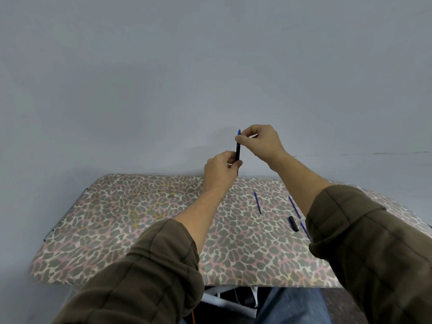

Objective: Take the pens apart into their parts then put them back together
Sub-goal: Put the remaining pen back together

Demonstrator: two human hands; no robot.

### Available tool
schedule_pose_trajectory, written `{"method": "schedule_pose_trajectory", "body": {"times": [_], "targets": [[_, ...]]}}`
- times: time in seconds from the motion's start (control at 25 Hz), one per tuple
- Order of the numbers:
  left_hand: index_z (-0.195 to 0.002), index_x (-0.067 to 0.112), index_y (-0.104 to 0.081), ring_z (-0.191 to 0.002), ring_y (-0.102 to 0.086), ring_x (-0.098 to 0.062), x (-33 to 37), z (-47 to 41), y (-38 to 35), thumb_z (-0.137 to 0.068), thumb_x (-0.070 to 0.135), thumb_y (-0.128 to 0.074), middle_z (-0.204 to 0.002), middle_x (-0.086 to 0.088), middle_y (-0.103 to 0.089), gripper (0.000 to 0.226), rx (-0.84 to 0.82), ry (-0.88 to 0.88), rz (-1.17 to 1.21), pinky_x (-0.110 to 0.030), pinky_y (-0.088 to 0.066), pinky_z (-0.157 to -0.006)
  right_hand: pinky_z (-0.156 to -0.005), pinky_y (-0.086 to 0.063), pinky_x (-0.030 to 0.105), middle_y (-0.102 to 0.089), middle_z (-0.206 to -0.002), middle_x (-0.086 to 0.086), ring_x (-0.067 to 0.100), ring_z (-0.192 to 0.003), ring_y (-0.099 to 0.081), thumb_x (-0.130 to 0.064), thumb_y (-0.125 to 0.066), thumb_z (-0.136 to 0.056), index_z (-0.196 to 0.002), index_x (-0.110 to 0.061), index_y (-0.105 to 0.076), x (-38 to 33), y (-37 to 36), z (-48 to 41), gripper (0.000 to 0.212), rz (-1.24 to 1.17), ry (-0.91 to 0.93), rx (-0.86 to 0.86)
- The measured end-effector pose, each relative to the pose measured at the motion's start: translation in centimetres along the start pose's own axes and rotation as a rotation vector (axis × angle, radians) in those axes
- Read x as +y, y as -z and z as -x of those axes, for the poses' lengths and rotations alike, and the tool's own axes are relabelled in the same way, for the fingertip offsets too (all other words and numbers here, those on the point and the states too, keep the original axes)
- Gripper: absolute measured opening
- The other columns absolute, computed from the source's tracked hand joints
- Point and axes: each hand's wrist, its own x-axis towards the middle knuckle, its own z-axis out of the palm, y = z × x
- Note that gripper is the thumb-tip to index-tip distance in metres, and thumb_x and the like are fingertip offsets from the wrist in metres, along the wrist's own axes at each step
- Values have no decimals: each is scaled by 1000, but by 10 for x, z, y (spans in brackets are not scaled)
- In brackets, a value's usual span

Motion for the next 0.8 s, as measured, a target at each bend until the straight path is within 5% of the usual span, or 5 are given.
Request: {"method": "schedule_pose_trajectory", "body": {"times": [0.28, 0.48, 0.64, 0.8], "targets": [[-110, 22, -74, -81, -72, -10, 0, 1, -2, -94, 27, -71, -99, 6, -77, 17, -4, 2, -11, -30, -57, -80, -73, -46, 30, -69, -93, -13, 6, -78, -59, -28, -75, -88, -98, -21, -78, 2, 0, 1, 12, -38, 3, -32], [-107, 24, -74, -79, -71, -8, 0, 1, -3, -94, 28, -71, -95, 9, -76, 13, -6, 5, -17, -28, -55, -76, -62, -44, 26, -65, -81, -11, 8, -73, -57, -35, -83, -83, -79, -19, -71, 1, -1, 0, 20, 42, -7, 10], [-109, 23, -74, -78, -71, -8, -2, 0, -2, -94, 27, -71, -97, 7, -77, 16, 1, 2, -8, -27, -54, -75, -67, -47, 28, -72, -100, -10, 17, -88, -65, -32, -76, -88, -98, -20, -77, 2, 0, 2, 15, -62, -3, -33], [-110, 22, -74, -81, -72, -11, -3, 1, -2, -94, 27, -71, -99, 6, -77, 17, -5, 2, -8, -28, -55, -77, -61, -44, 28, -62, -69, -14, 11, -63, -55, -27, -77, -87, -89, -17, -78, 2, -1, 1, 10, -13, 1, -20]]}}
